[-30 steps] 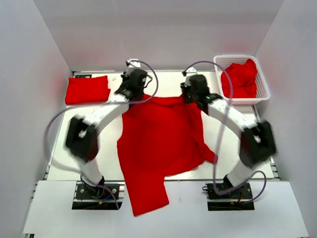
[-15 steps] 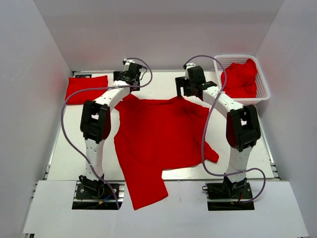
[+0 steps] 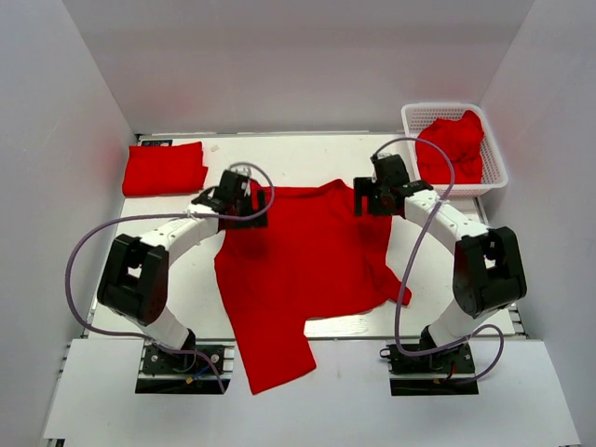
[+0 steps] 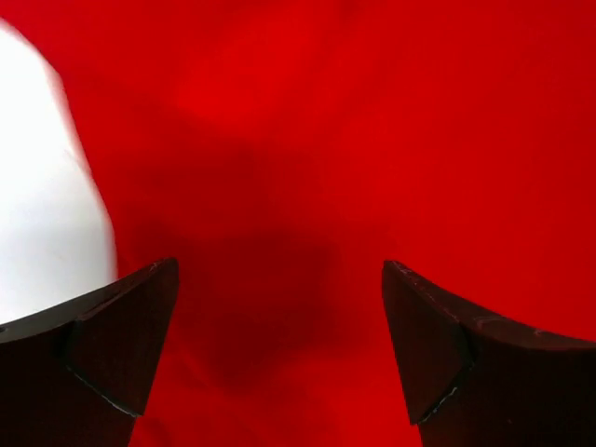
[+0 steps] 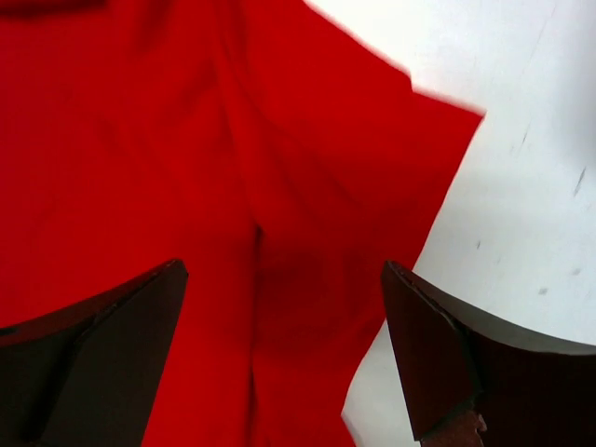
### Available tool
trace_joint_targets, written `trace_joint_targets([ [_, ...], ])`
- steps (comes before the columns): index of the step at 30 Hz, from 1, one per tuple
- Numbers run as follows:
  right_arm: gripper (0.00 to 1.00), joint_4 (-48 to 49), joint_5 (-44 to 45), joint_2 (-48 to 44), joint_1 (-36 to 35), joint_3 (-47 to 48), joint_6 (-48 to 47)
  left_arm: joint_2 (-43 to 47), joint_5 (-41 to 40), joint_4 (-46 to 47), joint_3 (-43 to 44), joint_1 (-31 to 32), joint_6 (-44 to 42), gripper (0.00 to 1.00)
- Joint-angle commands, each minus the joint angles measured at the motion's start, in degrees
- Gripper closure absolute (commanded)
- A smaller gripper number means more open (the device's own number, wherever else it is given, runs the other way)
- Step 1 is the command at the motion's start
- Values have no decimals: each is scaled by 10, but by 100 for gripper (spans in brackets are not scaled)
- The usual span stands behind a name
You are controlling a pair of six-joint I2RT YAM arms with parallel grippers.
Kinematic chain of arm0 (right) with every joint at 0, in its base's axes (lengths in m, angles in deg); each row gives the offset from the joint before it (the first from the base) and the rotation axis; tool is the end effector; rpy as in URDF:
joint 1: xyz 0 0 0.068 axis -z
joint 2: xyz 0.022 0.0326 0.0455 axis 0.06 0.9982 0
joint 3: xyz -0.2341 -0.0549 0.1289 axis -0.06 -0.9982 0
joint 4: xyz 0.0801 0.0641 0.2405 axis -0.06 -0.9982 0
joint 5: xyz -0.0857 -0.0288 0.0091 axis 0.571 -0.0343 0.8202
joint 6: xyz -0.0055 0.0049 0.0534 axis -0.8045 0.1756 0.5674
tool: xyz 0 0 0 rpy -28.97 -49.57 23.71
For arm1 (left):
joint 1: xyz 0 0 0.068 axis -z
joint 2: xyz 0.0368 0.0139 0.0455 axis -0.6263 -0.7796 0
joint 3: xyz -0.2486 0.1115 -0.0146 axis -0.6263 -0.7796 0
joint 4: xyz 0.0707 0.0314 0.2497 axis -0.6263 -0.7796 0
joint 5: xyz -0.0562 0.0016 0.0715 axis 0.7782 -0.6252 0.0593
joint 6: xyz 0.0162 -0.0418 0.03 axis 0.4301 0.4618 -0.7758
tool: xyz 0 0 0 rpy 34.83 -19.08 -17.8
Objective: Fold and stack the t-shirts
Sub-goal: Flatten out the tshirt
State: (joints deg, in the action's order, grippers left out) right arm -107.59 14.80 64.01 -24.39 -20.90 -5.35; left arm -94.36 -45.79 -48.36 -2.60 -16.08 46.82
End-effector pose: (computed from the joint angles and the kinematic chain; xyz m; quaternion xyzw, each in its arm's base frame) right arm 0.3334 0.1226 0.2422 -0.0488 0.9287 0.0444 0.3649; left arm 0.3120 -0.1261 0.2259 -0.0054 0.9438 -0.0693 0.3231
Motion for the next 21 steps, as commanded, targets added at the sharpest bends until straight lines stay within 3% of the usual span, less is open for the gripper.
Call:
trace_joint_targets([
  [1, 10, 1, 2, -12, 8, -21, 42, 19, 106, 34, -49, 2, 40, 0],
  [15, 11, 48, 3, 97, 41, 19, 62, -16, 53, 24, -113, 2, 68, 0],
  [17, 16, 61, 0, 112, 44, 20, 64, -21, 53, 18, -113, -3, 68, 0],
  [20, 33, 83, 3, 126, 47, 24, 64, -27, 37, 12, -119, -3, 68, 0],
  [21, 47, 92, 14, 129, 48, 25, 68, -27, 31, 12, -119, -3, 74, 0],
])
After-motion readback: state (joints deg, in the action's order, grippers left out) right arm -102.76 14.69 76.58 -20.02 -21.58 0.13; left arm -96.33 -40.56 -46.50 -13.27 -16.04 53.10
